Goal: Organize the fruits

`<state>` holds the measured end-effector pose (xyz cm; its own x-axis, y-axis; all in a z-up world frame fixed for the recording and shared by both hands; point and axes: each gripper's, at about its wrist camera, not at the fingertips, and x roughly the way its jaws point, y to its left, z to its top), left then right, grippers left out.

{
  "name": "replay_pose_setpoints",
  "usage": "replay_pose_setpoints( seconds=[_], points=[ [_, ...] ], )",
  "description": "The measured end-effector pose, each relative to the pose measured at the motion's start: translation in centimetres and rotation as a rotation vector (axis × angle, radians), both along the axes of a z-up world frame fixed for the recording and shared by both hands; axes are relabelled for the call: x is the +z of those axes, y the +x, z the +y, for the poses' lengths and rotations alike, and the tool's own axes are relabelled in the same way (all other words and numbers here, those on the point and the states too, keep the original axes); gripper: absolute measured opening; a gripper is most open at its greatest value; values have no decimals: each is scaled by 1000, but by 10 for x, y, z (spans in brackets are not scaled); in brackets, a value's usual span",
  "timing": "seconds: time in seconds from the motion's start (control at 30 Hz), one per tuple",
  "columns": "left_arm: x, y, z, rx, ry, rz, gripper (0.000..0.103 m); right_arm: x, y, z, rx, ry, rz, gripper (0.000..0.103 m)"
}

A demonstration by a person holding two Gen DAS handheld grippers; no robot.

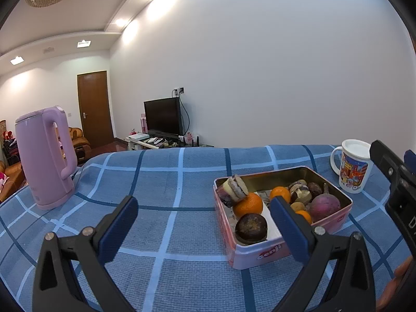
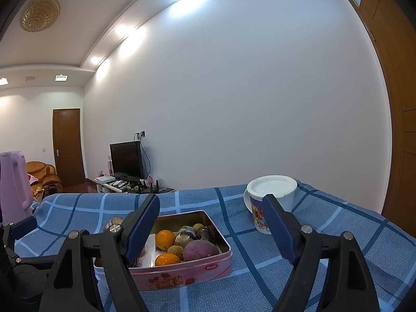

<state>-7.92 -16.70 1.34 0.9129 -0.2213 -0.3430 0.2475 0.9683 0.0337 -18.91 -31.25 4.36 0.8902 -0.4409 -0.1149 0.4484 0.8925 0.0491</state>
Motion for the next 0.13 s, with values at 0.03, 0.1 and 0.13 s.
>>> replay_pose_setpoints(
  seconds=[0.03, 0.1, 0.13],
  points=[
    [0, 0, 0, 0, 0, 2, 103, 0, 0, 0, -1, 1, 1, 82],
    [0, 1, -1, 2, 3, 5, 103, 0, 1, -1, -5, 4, 3, 82],
    [0, 1, -2, 4, 4, 7, 103, 0, 0, -1, -7, 7, 4, 82]
  ],
)
